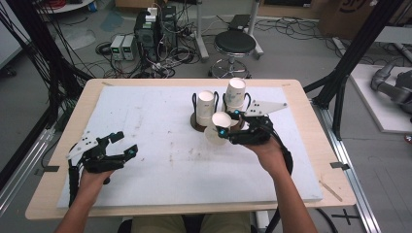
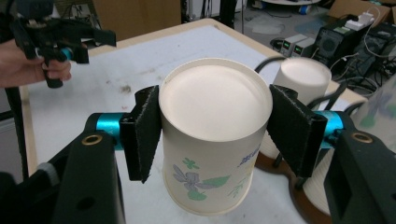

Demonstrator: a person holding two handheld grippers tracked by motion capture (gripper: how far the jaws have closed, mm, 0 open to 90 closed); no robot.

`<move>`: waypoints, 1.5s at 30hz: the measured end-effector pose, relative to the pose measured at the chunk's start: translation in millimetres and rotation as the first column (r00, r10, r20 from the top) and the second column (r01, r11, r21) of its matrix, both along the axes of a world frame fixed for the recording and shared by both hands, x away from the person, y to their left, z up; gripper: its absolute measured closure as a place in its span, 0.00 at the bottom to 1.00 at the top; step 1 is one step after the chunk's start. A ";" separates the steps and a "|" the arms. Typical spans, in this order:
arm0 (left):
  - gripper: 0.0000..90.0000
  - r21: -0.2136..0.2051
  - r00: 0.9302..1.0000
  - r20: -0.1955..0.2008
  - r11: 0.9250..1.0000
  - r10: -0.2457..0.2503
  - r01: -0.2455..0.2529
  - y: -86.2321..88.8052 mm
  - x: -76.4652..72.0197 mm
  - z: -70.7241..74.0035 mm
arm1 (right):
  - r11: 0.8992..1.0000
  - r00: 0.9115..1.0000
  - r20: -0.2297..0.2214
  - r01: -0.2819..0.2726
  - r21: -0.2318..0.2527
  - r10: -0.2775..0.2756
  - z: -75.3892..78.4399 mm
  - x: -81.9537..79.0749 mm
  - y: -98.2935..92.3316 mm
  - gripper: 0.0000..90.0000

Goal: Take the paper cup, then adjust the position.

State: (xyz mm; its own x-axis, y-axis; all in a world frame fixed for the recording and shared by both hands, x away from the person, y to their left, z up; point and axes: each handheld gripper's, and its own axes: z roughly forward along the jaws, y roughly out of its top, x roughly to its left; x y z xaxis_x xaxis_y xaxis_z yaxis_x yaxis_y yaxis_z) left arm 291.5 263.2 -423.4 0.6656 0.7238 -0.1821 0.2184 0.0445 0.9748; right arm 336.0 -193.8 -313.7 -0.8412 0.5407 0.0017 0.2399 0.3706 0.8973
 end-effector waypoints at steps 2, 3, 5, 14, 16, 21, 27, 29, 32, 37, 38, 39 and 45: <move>0.18 0.007 1.000 0.004 1.000 -0.004 0.004 0.2 -1.4 -0.3 | 1.000 1.000 -0.001 0.005 0.005 -0.005 -7.5 -4.3 -3.5 0.43; 0.18 0.007 1.000 0.004 1.000 -0.004 0.004 0.2 -1.4 -0.3 | 1.000 1.000 -0.001 0.005 0.005 -0.005 -7.5 -4.3 -3.5 0.43; 0.18 0.014 1.000 0.001 1.000 -0.007 0.007 0.4 -3.1 -0.8 | 1.000 1.000 0.000 0.004 0.004 -0.004 -13.7 -7.9 -6.1 0.43; 0.18 0.048 1.000 0.021 0.999 -0.012 0.011 -3.0 -11.0 2.4 | 0.999 1.000 0.007 -0.023 -0.025 0.024 -26.8 -13.8 -0.5 0.43; 0.18 0.047 1.000 0.022 0.999 -0.017 0.016 -3.9 -10.6 2.8 | 0.999 1.000 0.012 -0.028 -0.024 0.029 -25.0 -14.3 0.4 0.42; 0.18 0.057 0.999 0.028 0.997 -0.045 0.044 -10.6 -8.5 5.4 | 0.999 0.999 0.016 -0.031 -0.015 0.031 -23.1 -14.0 1.1 0.42; 0.18 0.082 0.994 0.027 0.992 -0.102 0.100 -25.8 -7.7 7.0 | 0.999 0.999 0.010 -0.047 -0.010 0.047 -26.3 -13.6 3.2 0.42; 0.18 0.082 0.993 0.025 0.990 -0.116 0.114 -30.5 -7.6 7.0 | 0.999 0.999 0.003 -0.053 -0.008 0.053 -27.3 -13.9 4.4 0.42; 0.18 0.083 0.988 0.028 0.986 -0.149 0.146 -38.8 -6.9 11.6 | 0.998 0.998 0.006 -0.069 -0.011 0.069 -28.0 -14.1 7.8 0.42; 0.18 0.085 0.979 0.026 0.976 -0.201 0.198 -49.7 -6.6 16.3 | 0.996 0.996 0.007 -0.092 0.002 0.092 -27.7 -14.8 11.5 0.42; 0.18 0.081 0.975 0.025 0.973 -0.219 0.217 -53.7 -6.4 17.2 | 0.995 0.995 0.008 -0.103 0.005 0.103 -27.2 -15.4 13.9 0.42; 0.18 0.084 0.973 0.024 0.970 -0.230 0.228 -56.2 -6.4 17.8 | 0.995 0.995 0.008 -0.103 0.005 0.103 -27.2 -15.4 13.9 0.42; 0.18 0.092 0.954 0.020 0.950 -0.301 0.298 -74.4 -3.0 21.1 | 0.991 0.991 0.004 -0.132 0.007 0.132 -27.3 -16.7 22.3 0.42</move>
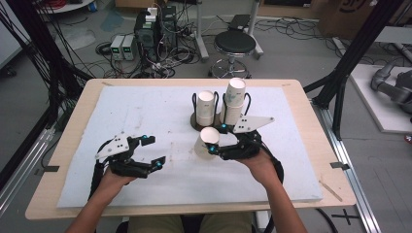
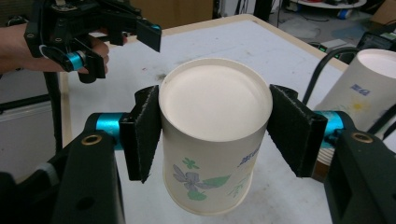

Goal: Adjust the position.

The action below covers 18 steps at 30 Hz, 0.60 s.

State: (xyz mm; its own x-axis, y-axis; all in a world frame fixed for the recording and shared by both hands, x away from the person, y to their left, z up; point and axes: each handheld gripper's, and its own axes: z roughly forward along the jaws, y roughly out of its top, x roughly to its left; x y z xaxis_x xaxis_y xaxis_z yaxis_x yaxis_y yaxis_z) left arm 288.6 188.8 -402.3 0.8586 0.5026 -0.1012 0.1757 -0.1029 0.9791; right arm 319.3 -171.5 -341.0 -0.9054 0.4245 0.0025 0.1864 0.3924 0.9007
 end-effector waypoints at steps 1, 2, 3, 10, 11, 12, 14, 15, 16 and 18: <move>0.18 -0.002 1.000 0.002 1.000 -0.009 0.009 -2.5 1.1 0.3 | 1.000 1.000 0.001 -0.004 -0.005 0.004 -0.2 -0.1 1.6 0.42; 0.18 -0.007 1.000 0.001 1.000 -0.016 0.016 -5.0 2.1 0.4 | 1.000 1.000 -0.001 -0.007 -0.005 0.007 -0.4 -0.1 3.2 0.42; 0.18 -0.008 0.999 0.002 0.999 -0.033 0.033 -10.3 4.5 0.4 | 1.000 1.000 -0.007 -0.017 -0.005 0.017 -0.7 -0.1 5.8 0.42; 0.18 0.011 0.995 -0.005 0.995 -0.097 0.097 -31.1 13.2 -2.5 | 0.999 0.999 -0.021 -0.037 0.000 0.037 -1.8 0.3 10.8 0.42; 0.18 0.026 0.994 -0.003 0.993 -0.113 0.113 -38.7 15.5 -2.7 | 0.999 0.999 -0.021 -0.044 0.000 0.044 -2.3 0.7 11.7 0.42; 0.18 0.026 0.994 -0.003 0.993 -0.113 0.113 -38.7 15.5 -2.7 | 0.999 0.999 -0.021 -0.044 0.000 0.044 -2.3 0.7 11.7 0.42; 0.18 0.041 0.991 0.001 0.991 -0.131 0.131 -45.8 17.9 -2.6 | 0.999 0.999 -0.024 -0.049 -0.001 0.049 -3.0 0.7 12.7 0.42; 0.18 0.044 0.990 0.004 0.989 -0.141 0.141 -50.2 19.4 -2.6 | 0.999 0.998 -0.029 -0.052 0.001 0.052 -3.2 0.3 13.2 0.42; 0.18 0.043 0.989 0.005 0.988 -0.150 0.149 -52.5 20.2 -2.5 | 0.999 0.998 -0.029 -0.053 -0.001 0.053 -3.7 0.2 13.8 0.42; 0.18 0.043 0.987 0.007 0.986 -0.162 0.162 -58.3 22.3 -2.6 | 0.998 0.998 -0.030 -0.060 -0.003 0.059 -4.2 -0.3 15.0 0.42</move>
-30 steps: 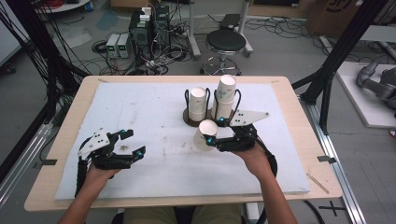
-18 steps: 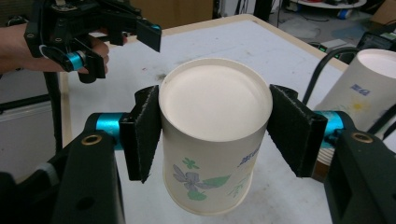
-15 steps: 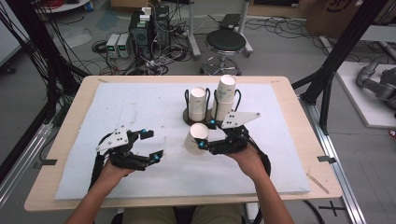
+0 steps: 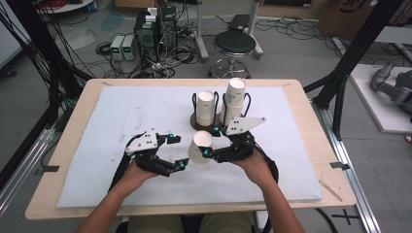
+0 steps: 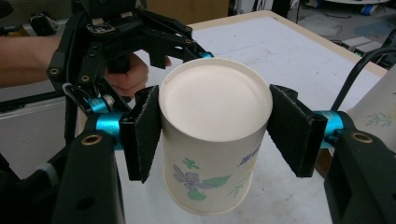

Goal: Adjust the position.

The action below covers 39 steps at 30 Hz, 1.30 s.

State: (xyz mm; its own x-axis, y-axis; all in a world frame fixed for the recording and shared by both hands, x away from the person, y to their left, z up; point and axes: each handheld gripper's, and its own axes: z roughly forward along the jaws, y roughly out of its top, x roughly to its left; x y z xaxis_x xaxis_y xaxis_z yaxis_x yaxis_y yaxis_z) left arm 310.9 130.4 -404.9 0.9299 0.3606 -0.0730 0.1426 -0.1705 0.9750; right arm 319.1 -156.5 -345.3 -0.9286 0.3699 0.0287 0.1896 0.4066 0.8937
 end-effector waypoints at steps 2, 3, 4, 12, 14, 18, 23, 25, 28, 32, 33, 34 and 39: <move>0.18 0.000 1.000 -0.002 1.000 -0.011 0.011 -4.5 1.7 -0.6 | 1.000 1.000 -0.005 -0.005 0.002 0.005 0.1 -0.8 0.5 0.42; 0.18 -0.002 1.000 -0.003 1.000 -0.020 0.020 -6.3 2.4 -1.1 | 1.000 1.000 -0.004 -0.008 0.004 0.008 0.8 -1.6 0.7 0.42; 0.18 -0.003 1.000 -0.005 1.000 -0.024 0.024 -7.8 3.0 -1.9 | 1.000 1.000 -0.004 -0.008 0.004 0.008 0.8 -1.6 0.7 0.42; 0.18 -0.026 0.998 -0.023 0.998 -0.055 0.055 -16.6 6.2 -5.8 | 0.999 0.999 -0.016 -0.037 0.028 0.038 2.2 -3.5 1.4 0.42; 0.18 -0.026 0.998 -0.025 0.998 -0.062 0.062 -18.7 6.4 -6.5 | 0.999 0.999 -0.019 -0.043 0.033 0.044 2.5 -3.8 1.9 0.42; 0.18 -0.021 0.997 -0.026 0.997 -0.077 0.076 -22.7 5.8 -7.5 | 0.997 0.998 -0.027 -0.060 0.049 0.061 2.5 -3.9 2.7 0.42; 0.25 -0.015 0.995 -0.013 0.995 -0.095 0.095 -23.6 5.5 -8.1 | 0.995 0.997 -0.035 -0.067 0.068 0.069 2.3 -3.5 1.8 0.43; 0.28 -0.008 0.995 -0.007 0.995 -0.099 0.099 -23.3 5.1 -7.9 | 0.995 0.997 -0.041 -0.068 0.074 0.071 1.7 -3.1 1.1 0.43; 0.34 -0.001 0.995 0.001 0.995 -0.103 0.103 -23.0 4.6 -7.5 | 0.995 0.996 -0.048 -0.065 0.077 0.069 0.7 -2.4 0.4 0.43; 0.40 0.023 0.995 0.008 0.994 -0.104 0.104 -21.0 2.9 -5.5 | 0.994 0.995 -0.071 -0.064 0.089 0.070 -1.2 -1.3 -0.7 0.42; 0.41 0.030 0.994 0.009 0.994 -0.105 0.104 -20.1 2.8 -4.8 | 0.994 0.994 -0.084 -0.060 0.087 0.067 -1.7 -0.6 -1.0 0.42; 0.41 0.031 0.995 0.001 0.994 -0.105 0.105 -19.1 2.6 -4.3 | 0.994 0.994 -0.084 -0.060 0.087 0.067 -1.7 -0.6 -1.0 0.42; 0.43 0.073 0.994 -0.009 0.991 -0.112 0.112 -15.5 3.0 5.5 | 0.996 0.993 -0.116 -0.006 0.094 0.017 -5.6 0.8 -1.3 0.21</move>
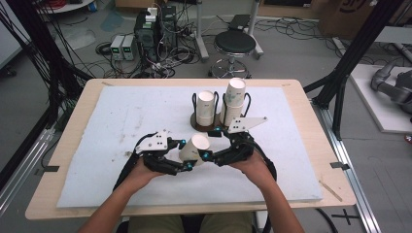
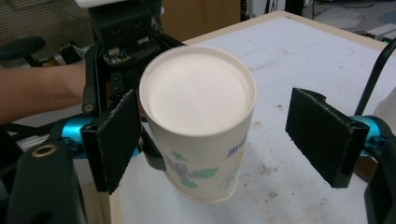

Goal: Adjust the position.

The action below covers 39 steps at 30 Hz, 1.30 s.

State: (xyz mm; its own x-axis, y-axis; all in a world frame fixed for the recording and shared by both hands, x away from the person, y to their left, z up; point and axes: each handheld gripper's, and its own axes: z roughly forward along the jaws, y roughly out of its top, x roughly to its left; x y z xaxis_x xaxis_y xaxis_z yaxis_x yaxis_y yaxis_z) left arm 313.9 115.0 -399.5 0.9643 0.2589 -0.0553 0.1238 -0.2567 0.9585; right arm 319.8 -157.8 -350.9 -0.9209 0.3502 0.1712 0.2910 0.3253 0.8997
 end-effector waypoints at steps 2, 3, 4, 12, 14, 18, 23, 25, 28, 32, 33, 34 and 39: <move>0.43 0.023 1.000 -0.009 1.000 0.002 -0.002 0.6 0.7 3.7 | 1.000 1.000 -0.001 -0.015 0.015 0.015 -1.0 0.5 -2.0 0.21; 0.43 0.041 1.000 -0.013 0.999 0.002 -0.001 1.2 1.3 5.5 | 1.000 1.000 -0.001 -0.015 0.015 0.015 -1.0 0.5 -2.0 0.21; 0.43 0.082 1.000 -0.013 0.997 0.004 -0.003 2.8 2.3 9.5 | 1.000 1.000 0.006 -0.016 0.023 0.016 -0.1 0.1 -3.9 0.21; 0.43 0.232 1.000 -0.022 0.973 -0.008 0.013 2.5 10.8 27.2 | 0.999 0.999 0.037 -0.035 -0.008 0.035 -2.7 1.8 -13.0 0.21; 0.43 0.266 0.999 -0.024 0.964 -0.021 0.026 1.7 13.4 32.2 | 0.999 0.998 0.039 -0.043 -0.011 0.043 -3.6 2.3 -14.7 0.21; 0.43 0.328 0.999 -0.024 0.943 -0.045 0.050 -2.0 17.0 40.7 | 0.998 0.996 0.066 -0.049 -0.050 0.052 -2.6 1.2 -17.0 0.21; 0.43 0.399 0.997 -0.012 0.914 -0.074 0.073 -6.9 19.9 48.5 | 0.996 0.994 0.089 -0.057 -0.070 0.063 -1.3 0.7 -19.5 0.21; 0.43 0.430 0.996 -0.012 0.898 -0.092 0.088 -11.1 20.2 52.6 | 0.995 0.993 0.100 -0.057 -0.077 0.065 -1.0 0.7 -20.5 0.21; 0.43 0.484 0.993 -0.010 0.869 -0.116 0.106 -16.2 20.1 56.3 | 0.993 0.991 0.114 -0.056 -0.104 0.068 -1.4 0.3 -19.6 0.21; 0.43 0.555 0.989 -0.016 0.822 -0.145 0.130 -23.3 19.5 57.7 | 0.989 0.989 0.118 -0.075 -0.128 0.091 -2.6 -1.0 -14.8 0.21; 0.43 0.555 0.989 -0.016 0.822 -0.145 0.130 -23.3 19.5 57.7 | 0.989 0.989 0.118 -0.075 -0.128 0.091 -2.6 -1.0 -14.8 0.21; 0.43 0.566 0.989 -0.020 0.813 -0.148 0.133 -25.3 19.3 56.9 | 0.986 0.987 0.121 -0.084 -0.145 0.102 -2.9 -1.6 -11.8 0.21; 0.43 0.595 0.984 -0.034 0.788 -0.173 0.159 -32.5 19.0 55.0 | 0.977 0.983 0.130 -0.108 -0.184 0.133 -6.0 -2.1 -3.7 0.21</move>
